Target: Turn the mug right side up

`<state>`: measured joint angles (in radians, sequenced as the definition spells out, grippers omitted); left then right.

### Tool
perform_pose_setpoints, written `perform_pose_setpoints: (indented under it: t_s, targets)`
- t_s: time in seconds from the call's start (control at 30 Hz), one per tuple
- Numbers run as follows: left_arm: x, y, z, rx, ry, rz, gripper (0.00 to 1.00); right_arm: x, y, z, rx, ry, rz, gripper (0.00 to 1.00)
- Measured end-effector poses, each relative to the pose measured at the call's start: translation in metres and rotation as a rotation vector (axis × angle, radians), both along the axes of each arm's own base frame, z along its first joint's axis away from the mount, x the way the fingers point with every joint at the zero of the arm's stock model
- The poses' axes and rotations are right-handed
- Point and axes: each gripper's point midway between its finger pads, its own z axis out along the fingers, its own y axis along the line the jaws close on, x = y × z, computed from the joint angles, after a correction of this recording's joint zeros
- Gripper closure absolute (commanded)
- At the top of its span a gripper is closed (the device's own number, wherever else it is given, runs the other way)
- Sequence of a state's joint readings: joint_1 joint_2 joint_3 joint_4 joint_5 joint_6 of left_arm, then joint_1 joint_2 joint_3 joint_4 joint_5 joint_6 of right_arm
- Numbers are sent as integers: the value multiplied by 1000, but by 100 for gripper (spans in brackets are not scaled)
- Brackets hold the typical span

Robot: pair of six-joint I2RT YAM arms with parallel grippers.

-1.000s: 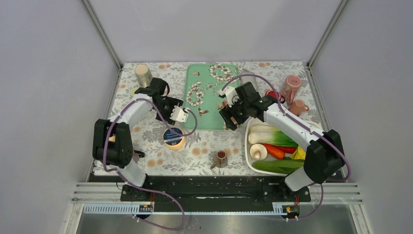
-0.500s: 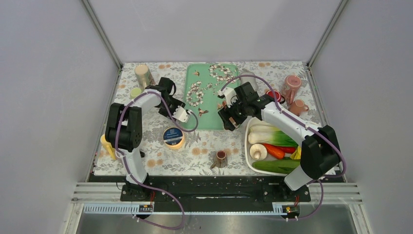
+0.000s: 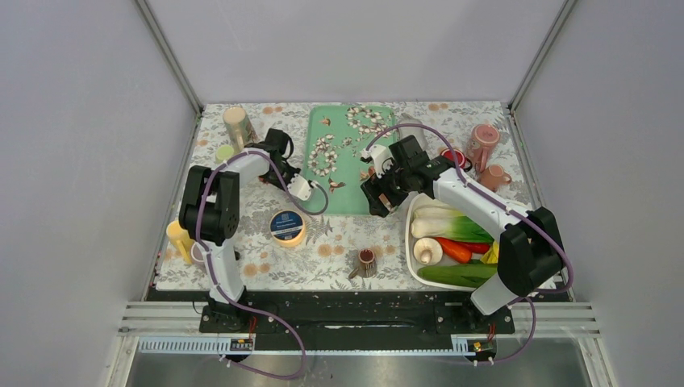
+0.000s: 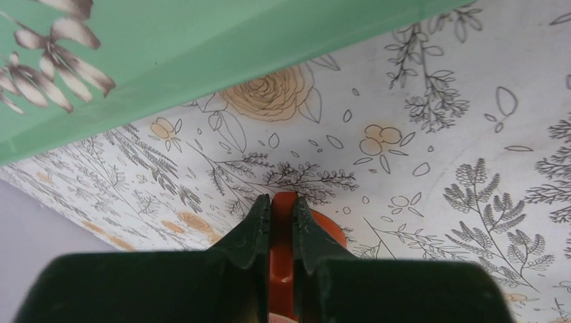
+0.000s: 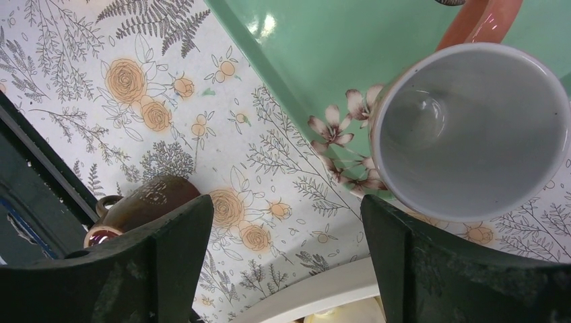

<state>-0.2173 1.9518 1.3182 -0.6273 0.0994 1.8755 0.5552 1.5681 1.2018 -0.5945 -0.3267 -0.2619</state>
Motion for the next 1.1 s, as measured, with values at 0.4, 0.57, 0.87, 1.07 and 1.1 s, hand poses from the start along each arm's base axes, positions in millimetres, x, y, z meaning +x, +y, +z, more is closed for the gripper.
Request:
perform_pose_setpoints:
  t_s: [0.4,0.57,0.87,1.07,1.1]
  targets:
    - [17,-14,18,-237,-59,357,100,-5,5,23,68,-16,-11,9]
    - [21,-28,63,-466,-92,606,100,-8,26,51,218,-15,-6,9]
    - [7,-61,119,-863,57,964,100,5,78,85,542,-6,-56,9]
    - [-19,-90,175,-1092,216,1031,100,11,121,96,701,23,-40,10]
    - [-23,-94,185,-1123,238,1028,100,13,126,95,717,36,-43,10]
